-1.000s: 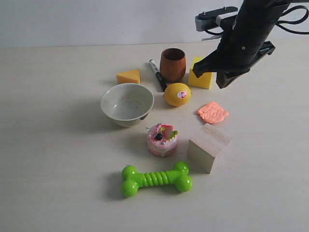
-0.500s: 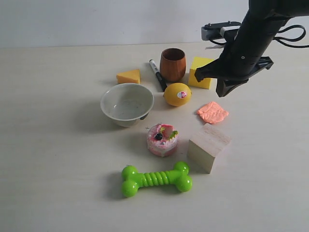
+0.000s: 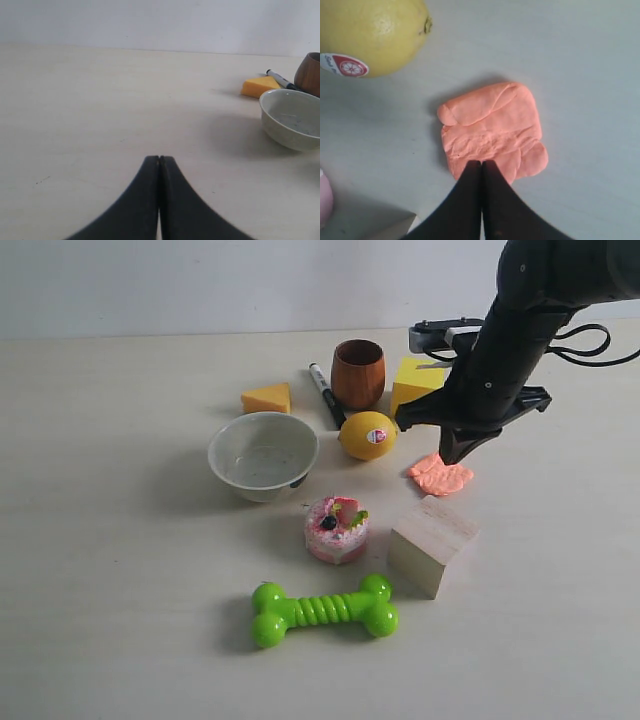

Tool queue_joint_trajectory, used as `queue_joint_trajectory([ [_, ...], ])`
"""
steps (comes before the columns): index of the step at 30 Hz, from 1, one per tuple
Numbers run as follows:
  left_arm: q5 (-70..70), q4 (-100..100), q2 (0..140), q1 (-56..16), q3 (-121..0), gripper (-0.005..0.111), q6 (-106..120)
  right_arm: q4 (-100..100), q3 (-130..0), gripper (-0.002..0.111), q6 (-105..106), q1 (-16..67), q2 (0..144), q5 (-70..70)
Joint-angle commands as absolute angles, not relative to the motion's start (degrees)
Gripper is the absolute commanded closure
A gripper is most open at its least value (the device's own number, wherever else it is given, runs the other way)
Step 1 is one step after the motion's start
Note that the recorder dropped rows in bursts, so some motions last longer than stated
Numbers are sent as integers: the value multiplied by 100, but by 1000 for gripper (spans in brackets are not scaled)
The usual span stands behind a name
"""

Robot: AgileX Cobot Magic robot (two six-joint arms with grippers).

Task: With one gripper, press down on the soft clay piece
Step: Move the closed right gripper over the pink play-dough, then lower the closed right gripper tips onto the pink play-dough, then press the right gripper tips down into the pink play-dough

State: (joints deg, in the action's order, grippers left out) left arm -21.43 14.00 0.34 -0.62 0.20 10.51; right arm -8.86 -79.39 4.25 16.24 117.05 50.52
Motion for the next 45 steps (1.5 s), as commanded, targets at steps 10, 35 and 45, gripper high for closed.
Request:
queue_joint_trajectory([
  [10, -2089, 1409, 0, -41, 0, 107, 1045, -946, -7991, 108, 496, 1603, 11955, 4792],
  [35, -2089, 1409, 0, -41, 0, 107, 1045, -946, -7991, 108, 539, 1603, 12277, 4534],
  [45, -2089, 1409, 0, -41, 0, 107, 1045, -946, -7991, 108, 539, 1603, 12624, 4603],
])
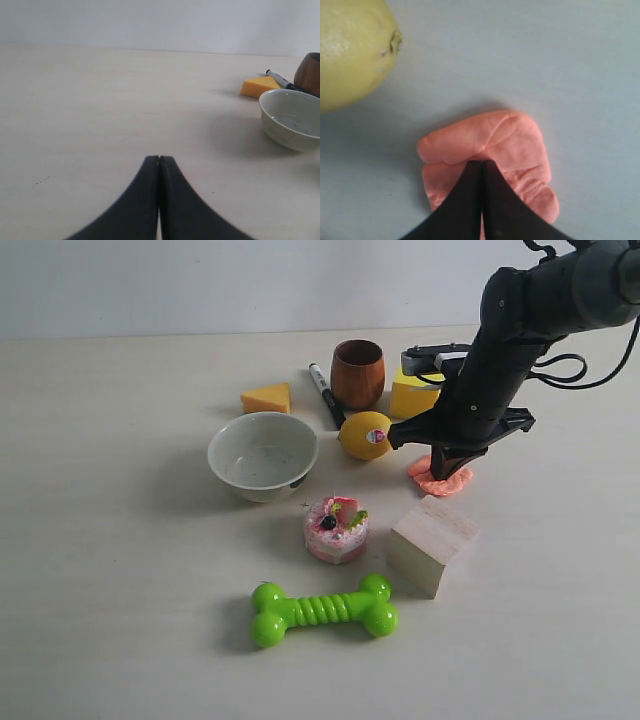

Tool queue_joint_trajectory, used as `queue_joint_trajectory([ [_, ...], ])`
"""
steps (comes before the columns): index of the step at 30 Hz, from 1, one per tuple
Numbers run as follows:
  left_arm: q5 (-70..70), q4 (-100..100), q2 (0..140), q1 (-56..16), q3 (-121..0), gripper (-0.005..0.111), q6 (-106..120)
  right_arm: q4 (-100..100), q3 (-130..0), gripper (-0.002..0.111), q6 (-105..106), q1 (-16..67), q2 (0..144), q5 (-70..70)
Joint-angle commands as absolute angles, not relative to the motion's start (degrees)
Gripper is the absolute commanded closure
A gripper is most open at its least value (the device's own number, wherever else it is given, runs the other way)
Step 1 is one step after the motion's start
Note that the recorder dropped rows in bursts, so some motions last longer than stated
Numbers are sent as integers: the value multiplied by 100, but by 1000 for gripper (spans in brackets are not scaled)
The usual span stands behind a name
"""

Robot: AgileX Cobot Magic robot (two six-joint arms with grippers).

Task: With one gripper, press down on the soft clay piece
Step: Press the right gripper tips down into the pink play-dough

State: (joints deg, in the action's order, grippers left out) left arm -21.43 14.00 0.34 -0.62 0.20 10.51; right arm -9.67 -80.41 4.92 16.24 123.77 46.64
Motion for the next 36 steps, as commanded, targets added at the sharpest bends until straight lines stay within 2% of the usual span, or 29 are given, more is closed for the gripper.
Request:
queue_joint_trajectory([
  [1, -2089, 1409, 0, -41, 0, 107, 1045, -946, -7991, 108, 539, 1603, 12624, 4603],
  [18, -2089, 1409, 0, -41, 0, 107, 1045, -862, -7991, 108, 552, 1603, 13467, 4650],
  [36, -2089, 1409, 0, -41, 0, 107, 1045, -781, -7991, 108, 552, 1603, 13690, 4598],
])
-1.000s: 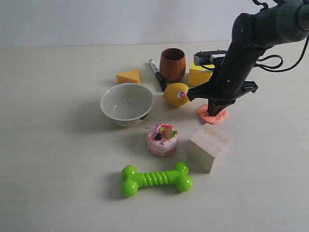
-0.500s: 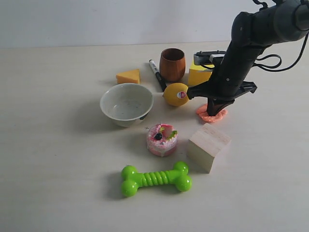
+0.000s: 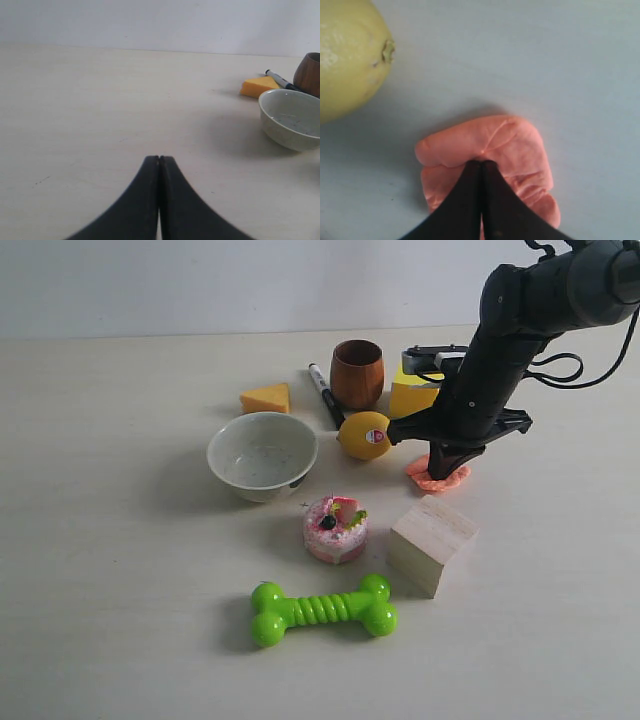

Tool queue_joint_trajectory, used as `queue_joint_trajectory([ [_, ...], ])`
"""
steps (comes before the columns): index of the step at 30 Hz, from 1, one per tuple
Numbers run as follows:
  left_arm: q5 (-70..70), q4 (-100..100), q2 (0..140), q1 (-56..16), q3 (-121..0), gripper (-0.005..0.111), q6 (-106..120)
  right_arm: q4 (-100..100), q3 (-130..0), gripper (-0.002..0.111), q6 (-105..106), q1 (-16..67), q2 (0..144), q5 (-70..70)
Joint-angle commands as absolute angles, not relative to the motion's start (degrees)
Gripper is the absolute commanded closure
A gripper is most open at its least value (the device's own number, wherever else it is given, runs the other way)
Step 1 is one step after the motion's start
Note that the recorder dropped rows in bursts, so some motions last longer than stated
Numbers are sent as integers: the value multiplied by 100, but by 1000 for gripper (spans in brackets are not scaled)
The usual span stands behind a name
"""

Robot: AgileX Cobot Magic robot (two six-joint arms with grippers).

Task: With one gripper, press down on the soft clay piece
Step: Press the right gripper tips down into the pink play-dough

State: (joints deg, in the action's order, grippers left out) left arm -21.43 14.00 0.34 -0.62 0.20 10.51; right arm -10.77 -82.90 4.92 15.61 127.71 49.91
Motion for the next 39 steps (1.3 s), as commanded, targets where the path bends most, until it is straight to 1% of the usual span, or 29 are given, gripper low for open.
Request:
queue_joint_trajectory([
  [1, -2089, 1409, 0, -41, 0, 107, 1045, -781, -7991, 108, 552, 1603, 13690, 4598],
  [27, -2089, 1409, 0, -41, 0, 107, 1045, -781, -7991, 108, 535, 1603, 13713, 4534],
  [39, -2089, 1409, 0, -41, 0, 107, 1045, -781, -7991, 108, 476, 1603, 13854, 4739],
])
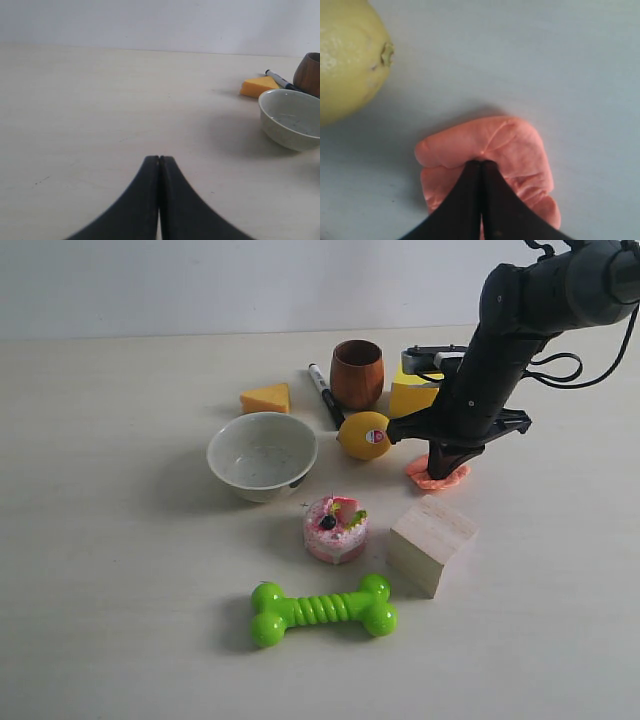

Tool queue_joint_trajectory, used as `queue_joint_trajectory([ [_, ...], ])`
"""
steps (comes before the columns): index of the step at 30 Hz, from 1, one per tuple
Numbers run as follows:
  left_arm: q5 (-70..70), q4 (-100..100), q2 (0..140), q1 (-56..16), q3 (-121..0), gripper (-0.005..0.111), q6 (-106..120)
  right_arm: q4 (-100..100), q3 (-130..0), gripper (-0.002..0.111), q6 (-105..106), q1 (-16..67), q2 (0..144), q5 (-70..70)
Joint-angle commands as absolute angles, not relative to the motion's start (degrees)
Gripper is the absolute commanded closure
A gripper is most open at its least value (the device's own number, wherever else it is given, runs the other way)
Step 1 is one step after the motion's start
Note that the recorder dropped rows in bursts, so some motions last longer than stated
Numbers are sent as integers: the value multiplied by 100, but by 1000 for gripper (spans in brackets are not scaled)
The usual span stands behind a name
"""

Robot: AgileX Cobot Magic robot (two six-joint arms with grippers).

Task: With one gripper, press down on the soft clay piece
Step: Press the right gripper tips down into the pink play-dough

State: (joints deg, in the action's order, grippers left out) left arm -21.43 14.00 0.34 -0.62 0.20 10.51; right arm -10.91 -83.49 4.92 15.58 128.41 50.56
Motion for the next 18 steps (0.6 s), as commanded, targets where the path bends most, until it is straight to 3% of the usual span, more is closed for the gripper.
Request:
queue_joint_trajectory([
  [1, -2089, 1409, 0, -41, 0, 107, 1045, -792, -7991, 108, 476, 1603, 13828, 4784],
  [18, -2089, 1409, 0, -41, 0, 107, 1045, -956, -7991, 108, 476, 1603, 12799, 4734],
])
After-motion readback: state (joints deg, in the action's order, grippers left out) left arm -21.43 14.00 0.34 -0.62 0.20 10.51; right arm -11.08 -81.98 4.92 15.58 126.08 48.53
